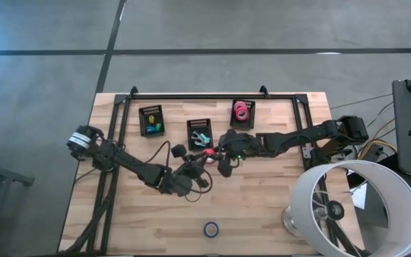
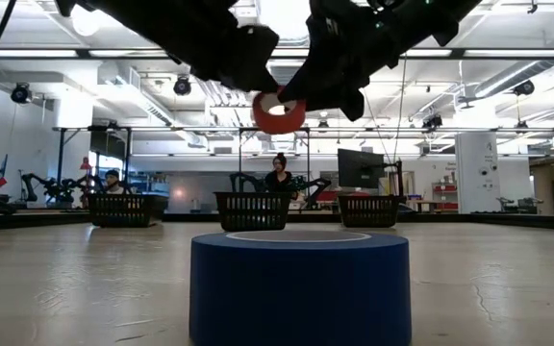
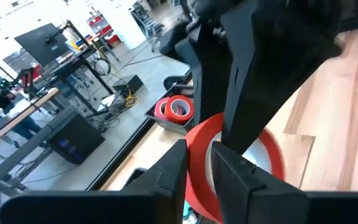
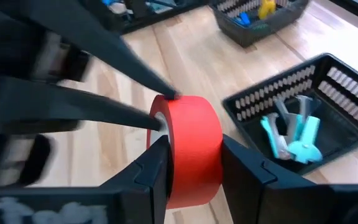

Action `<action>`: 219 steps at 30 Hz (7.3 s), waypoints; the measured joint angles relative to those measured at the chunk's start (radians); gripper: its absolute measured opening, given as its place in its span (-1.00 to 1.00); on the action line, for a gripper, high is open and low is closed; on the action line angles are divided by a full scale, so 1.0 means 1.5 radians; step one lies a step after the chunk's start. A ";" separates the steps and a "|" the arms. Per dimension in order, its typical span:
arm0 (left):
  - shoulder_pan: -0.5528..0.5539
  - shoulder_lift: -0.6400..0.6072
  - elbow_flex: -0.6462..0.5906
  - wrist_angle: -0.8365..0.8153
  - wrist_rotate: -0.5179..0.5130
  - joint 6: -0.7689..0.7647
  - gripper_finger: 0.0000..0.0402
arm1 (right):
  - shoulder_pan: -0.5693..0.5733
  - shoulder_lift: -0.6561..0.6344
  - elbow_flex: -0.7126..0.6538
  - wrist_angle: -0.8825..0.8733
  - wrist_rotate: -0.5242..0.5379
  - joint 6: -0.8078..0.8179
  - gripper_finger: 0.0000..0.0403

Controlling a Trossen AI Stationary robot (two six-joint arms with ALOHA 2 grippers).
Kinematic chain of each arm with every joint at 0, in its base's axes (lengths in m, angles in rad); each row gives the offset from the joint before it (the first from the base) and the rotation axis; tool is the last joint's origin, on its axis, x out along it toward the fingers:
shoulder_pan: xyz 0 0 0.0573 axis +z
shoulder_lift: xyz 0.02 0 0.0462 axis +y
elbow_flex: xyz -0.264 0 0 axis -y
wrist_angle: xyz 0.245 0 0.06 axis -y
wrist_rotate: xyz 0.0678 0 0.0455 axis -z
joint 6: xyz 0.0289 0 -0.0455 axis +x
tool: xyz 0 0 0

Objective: Pick and place Stapler, Stapler remover, tape
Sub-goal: Put the orange tape into the right black bin, then put the blue tape into the right black bin

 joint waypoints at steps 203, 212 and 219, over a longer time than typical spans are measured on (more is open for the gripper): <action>-0.058 0.225 0.139 -0.102 0.681 -0.280 -0.32 | -0.023 -0.038 -0.171 -0.038 -0.135 -0.126 -0.16; -0.058 0.226 0.149 -0.109 0.681 -0.259 -0.01 | -0.023 -0.038 -0.171 -0.038 -0.135 -0.126 -0.16; -0.058 0.225 0.143 -0.118 0.702 -0.262 -0.04 | -0.023 -0.038 -0.171 -0.038 -0.135 -0.126 -0.16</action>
